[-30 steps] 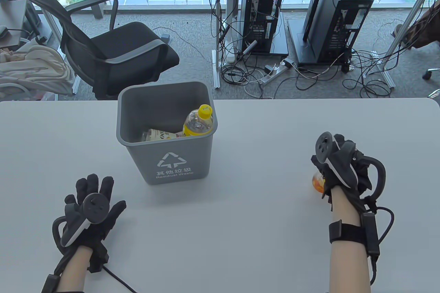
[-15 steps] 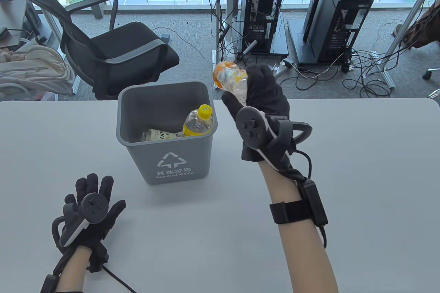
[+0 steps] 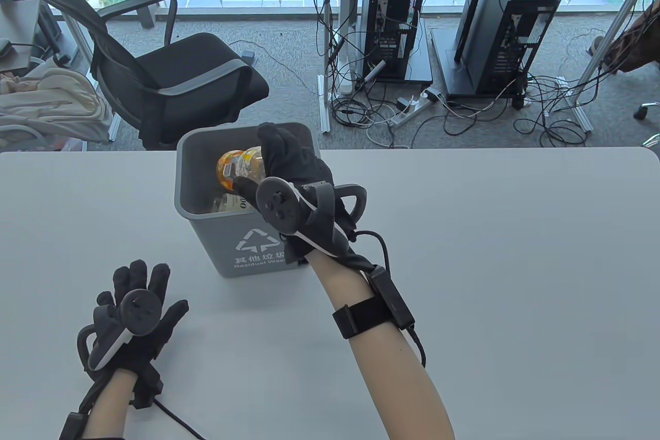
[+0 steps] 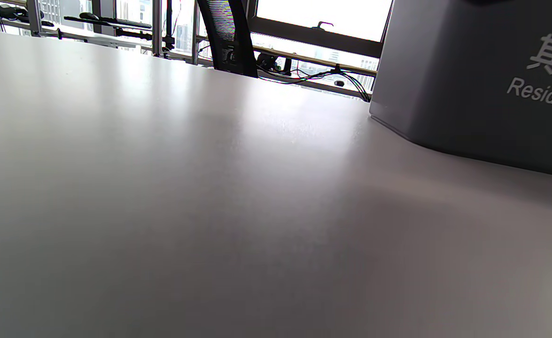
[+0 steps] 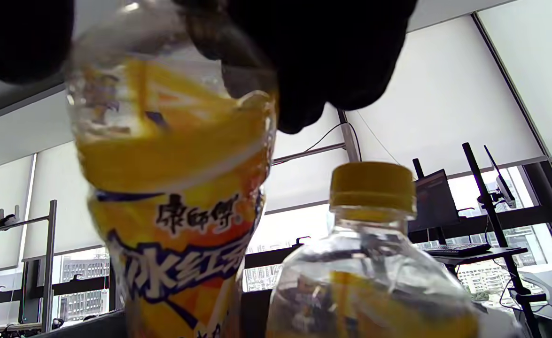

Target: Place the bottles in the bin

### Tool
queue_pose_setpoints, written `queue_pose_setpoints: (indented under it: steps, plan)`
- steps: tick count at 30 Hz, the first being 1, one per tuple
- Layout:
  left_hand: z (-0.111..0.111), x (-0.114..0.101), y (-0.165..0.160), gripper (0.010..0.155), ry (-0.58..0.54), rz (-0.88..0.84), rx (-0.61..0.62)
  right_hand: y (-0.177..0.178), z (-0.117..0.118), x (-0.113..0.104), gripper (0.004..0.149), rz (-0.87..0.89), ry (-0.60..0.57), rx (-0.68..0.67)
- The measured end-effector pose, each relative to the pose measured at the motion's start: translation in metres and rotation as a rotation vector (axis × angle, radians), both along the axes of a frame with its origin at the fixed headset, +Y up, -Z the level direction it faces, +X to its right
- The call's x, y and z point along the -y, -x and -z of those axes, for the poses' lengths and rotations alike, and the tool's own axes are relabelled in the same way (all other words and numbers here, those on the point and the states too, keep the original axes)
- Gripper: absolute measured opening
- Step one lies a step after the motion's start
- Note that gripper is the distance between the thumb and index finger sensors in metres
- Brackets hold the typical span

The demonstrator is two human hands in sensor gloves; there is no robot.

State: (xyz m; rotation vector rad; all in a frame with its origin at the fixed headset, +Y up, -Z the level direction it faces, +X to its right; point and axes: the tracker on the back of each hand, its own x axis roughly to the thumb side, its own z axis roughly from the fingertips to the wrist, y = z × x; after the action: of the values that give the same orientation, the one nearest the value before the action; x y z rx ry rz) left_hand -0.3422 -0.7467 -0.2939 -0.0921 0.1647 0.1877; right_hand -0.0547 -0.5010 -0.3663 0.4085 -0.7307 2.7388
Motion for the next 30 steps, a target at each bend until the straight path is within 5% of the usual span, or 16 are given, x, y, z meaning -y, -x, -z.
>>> queue_pose_setpoints:
  steps: [2, 11, 21, 26, 30]
  plan:
    - [0.0, 0.0, 0.0, 0.083, -0.001, -0.001, 0.0, -0.005, 0.004, 0.007, 0.093, -0.023, 0.085, -0.011]
    - [0.0, 0.0, 0.0, 0.083, -0.003, 0.0, -0.003, -0.068, -0.005, 0.033, 0.077, 0.062, 0.056, 0.021]
    - [0.0, 0.0, -0.001, 0.083, -0.014, 0.011, -0.001, -0.143, -0.032, 0.118, 0.077, 0.085, 0.085, 0.099]
    - [0.0, 0.001, -0.003, 0.083, -0.026, 0.025, 0.009, -0.157, -0.046, 0.163, 0.077, 0.138, 0.205, 0.035]
    - [0.0, 0.001, -0.005, 0.083, -0.058, 0.021, 0.018, -0.159, -0.053, 0.191, 0.077, 0.002, 0.203, 0.083]
